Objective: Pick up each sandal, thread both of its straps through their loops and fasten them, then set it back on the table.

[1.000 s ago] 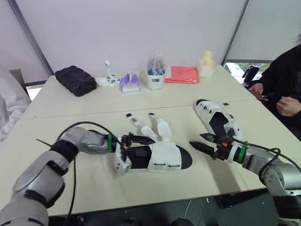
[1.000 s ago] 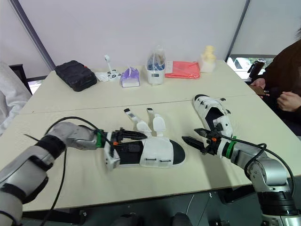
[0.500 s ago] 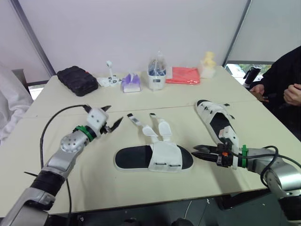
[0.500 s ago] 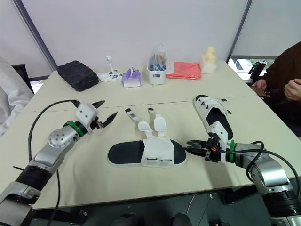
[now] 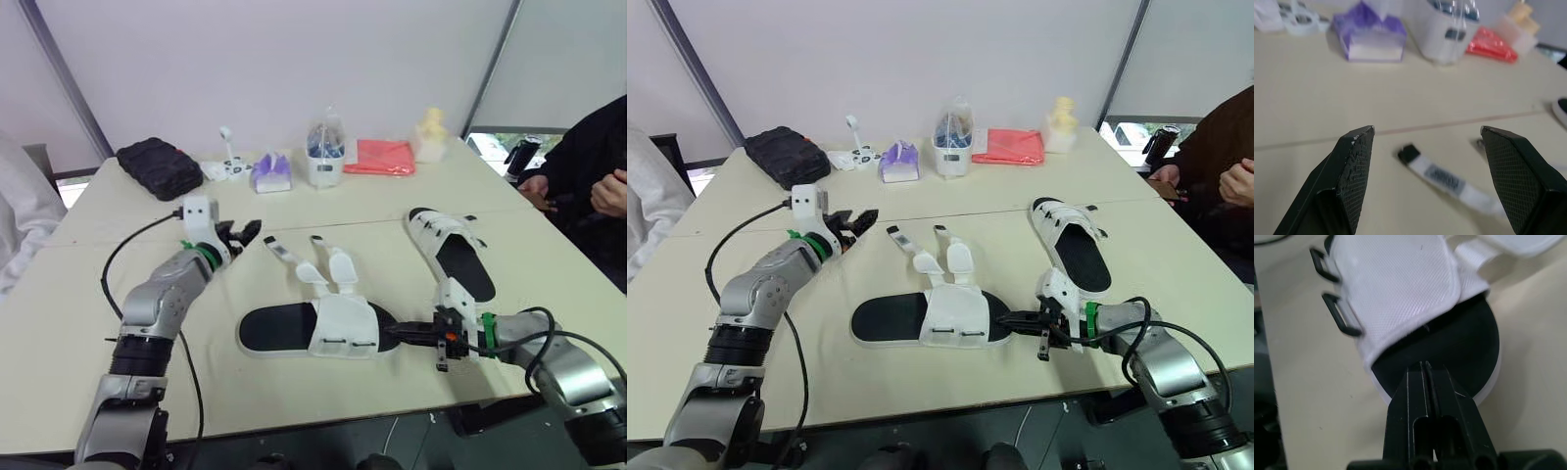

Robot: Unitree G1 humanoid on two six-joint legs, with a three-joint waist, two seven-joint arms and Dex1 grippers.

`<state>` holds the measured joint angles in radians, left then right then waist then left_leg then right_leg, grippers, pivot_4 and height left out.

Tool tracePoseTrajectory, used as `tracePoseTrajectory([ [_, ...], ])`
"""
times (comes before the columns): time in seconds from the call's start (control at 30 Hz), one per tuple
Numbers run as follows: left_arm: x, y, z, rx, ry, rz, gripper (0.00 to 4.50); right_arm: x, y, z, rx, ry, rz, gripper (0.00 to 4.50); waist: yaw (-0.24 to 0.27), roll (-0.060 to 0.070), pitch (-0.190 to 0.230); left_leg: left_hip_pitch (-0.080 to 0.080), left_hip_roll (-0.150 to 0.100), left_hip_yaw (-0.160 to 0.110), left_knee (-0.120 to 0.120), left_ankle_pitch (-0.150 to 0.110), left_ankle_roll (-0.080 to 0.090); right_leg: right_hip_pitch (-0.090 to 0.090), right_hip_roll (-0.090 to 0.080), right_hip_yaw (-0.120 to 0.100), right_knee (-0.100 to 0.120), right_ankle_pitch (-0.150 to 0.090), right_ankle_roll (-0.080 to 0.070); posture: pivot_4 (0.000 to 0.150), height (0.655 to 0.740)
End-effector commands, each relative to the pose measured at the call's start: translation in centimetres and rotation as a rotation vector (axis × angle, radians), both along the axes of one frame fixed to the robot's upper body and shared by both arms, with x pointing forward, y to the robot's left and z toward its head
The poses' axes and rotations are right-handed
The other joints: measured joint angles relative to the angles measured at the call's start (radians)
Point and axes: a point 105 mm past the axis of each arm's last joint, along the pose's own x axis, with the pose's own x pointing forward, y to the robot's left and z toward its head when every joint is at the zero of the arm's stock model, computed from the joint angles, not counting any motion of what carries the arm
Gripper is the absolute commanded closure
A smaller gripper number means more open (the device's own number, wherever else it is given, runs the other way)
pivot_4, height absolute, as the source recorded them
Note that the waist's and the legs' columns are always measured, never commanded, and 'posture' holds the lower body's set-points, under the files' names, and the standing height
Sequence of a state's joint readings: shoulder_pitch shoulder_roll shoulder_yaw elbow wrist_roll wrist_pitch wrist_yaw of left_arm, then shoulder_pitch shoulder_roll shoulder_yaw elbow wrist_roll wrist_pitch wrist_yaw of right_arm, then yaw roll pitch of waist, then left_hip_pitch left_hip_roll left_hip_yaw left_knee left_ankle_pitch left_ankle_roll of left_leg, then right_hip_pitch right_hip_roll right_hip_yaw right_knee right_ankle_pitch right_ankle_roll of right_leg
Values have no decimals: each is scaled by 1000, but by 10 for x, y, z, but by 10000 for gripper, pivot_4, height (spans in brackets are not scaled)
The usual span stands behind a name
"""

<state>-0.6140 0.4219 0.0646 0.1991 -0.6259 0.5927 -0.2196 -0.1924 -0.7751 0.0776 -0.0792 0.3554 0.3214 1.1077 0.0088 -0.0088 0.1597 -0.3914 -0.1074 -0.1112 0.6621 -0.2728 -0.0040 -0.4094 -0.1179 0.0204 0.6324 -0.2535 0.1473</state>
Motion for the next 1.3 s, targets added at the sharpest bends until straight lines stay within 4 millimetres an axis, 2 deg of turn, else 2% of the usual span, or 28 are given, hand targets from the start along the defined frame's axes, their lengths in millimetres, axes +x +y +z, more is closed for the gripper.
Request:
tracePoseTrajectory([
  [0.03,0,19,-16,-64,93,-21,8812,2,12,-3,11,-34,48,44558,-1,0,0,1,0,0,0,0,0,1,0,0,0,0,0,1500,7400],
  [0.1,-2,18,-21,-123,134,-72,8812,2,16,-6,20,-30,57,44558,0,0,0,1,0,0,0,0,0,0,0,0,0,0,0,1500,7400],
  [0.27,-19,-16,-22,-339,223,-319,8812,2,20,-18,4,-31,71,44558,4,-1,-1,1,0,-1,0,0,0,1,0,0,-1,0,0,1500,7400],
  [0.47,-17,-35,-37,-426,339,-348,8812,3,27,-21,23,-35,71,44558,-4,-2,-1,1,0,-1,0,0,0,2,0,0,0,0,0,1500,7400],
  [0.63,1,-50,-53,-513,478,-268,8812,4,32,-26,21,-45,66,44558,-2,-4,-2,1,0,-2,0,0,-1,2,0,-1,0,0,0,1500,7400],
  [0.77,20,-58,-50,-629,493,-211,8812,6,35,-26,25,-58,59,44558,-3,-5,-3,2,0,-1,0,0,-1,3,0,-1,0,0,0,1500,7400],
  [1.0,42,-66,-43,-628,434,-127,8812,8,38,-26,23,-72,47,44558,-10,-7,-5,2,0,-1,0,1,-2,3,0,-1,0,0,0,1500,7400],
  [1.1,45,-68,-43,-595,412,-113,18026,9,37,-26,17,-81,37,45000,-18,-7,-5,2,0,-2,0,1,-1,3,0,-1,0,0,0,1500,7400],
  [1.27,49,-67,-40,-579,377,-102,43751,9,36,-27,14,-85,25,45000,-21,-8,-5,2,0,-1,-1,1,-1,2,0,-1,0,0,0,1500,7400],
  [1.3,49,-67,-39,-577,369,-100,44485,9,36,-27,13,-85,22,45000,-21,-8,-5,2,0,-2,-1,1,-1,2,0,-2,0,0,0,1500,7400],
])
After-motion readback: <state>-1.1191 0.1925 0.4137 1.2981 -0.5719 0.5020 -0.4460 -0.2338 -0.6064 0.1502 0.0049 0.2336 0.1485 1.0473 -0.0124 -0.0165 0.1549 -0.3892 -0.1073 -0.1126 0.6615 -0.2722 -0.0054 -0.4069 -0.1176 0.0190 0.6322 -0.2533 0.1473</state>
